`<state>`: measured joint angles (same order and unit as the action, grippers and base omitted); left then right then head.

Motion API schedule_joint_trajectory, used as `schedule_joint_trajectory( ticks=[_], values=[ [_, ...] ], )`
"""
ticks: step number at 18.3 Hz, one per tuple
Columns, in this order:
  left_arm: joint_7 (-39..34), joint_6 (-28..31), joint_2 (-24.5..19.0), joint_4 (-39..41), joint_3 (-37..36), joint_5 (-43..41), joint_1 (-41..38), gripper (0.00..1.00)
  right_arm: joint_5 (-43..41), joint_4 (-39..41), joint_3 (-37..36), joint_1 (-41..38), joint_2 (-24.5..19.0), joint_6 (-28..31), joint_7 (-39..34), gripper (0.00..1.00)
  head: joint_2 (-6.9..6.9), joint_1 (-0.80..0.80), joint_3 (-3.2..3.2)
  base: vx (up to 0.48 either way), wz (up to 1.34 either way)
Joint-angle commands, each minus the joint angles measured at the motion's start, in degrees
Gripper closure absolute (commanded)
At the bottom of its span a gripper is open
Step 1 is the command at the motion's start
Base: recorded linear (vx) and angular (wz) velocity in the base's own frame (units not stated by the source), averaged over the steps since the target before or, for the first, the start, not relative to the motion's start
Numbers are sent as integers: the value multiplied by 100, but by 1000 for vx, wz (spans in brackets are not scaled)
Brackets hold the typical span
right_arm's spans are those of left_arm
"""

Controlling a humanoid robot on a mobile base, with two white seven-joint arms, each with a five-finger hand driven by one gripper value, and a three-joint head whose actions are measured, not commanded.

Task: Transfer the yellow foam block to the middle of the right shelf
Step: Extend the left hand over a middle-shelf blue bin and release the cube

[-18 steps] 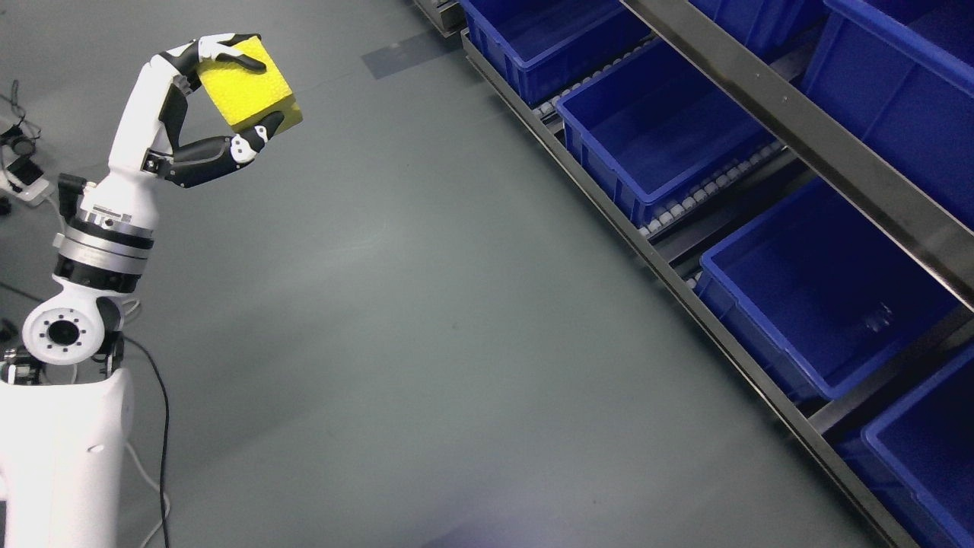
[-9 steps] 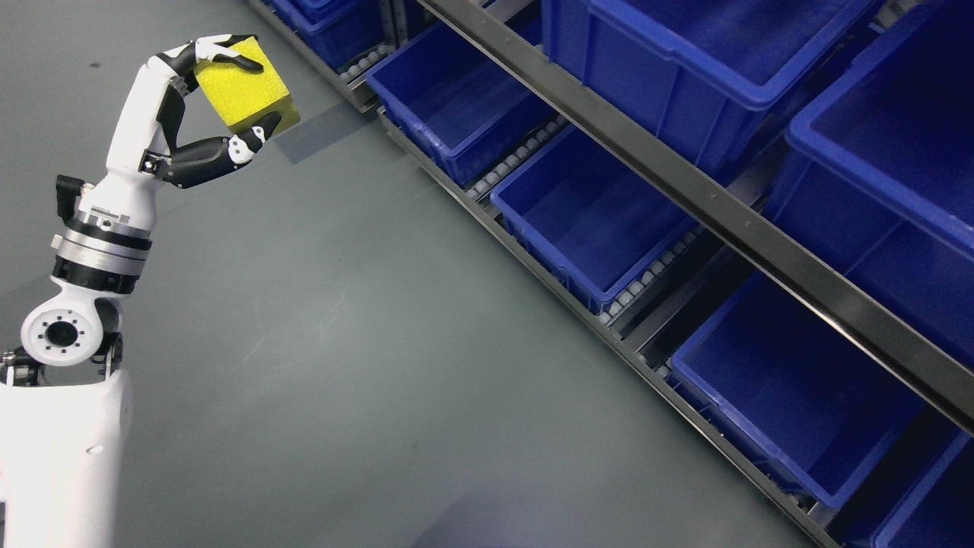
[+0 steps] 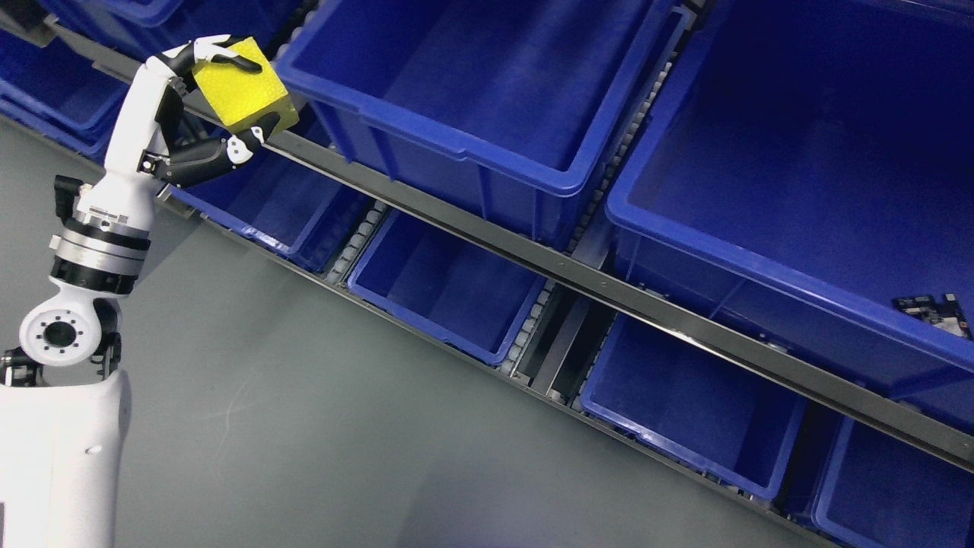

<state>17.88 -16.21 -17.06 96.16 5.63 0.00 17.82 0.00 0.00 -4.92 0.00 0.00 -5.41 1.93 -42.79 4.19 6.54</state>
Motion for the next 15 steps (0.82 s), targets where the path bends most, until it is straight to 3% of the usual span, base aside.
schedule_joint_trajectory(
  ticks=[1,7,15],
  values=[
    [-4,4,1,16,87,158,124,87,18,100,0,-8,100,-4,0,0,0,0,0,190,-568],
    [-470,170,-34,-176,70,843,966,87,18,100,0,-8,100,-4,0,0,0,0,0,47,-131],
    [-417,891,800,-2292,-369,888,2980,88,18,100,0,-8,100,-4,0,0,0,0,0,12,-63]
  ],
)
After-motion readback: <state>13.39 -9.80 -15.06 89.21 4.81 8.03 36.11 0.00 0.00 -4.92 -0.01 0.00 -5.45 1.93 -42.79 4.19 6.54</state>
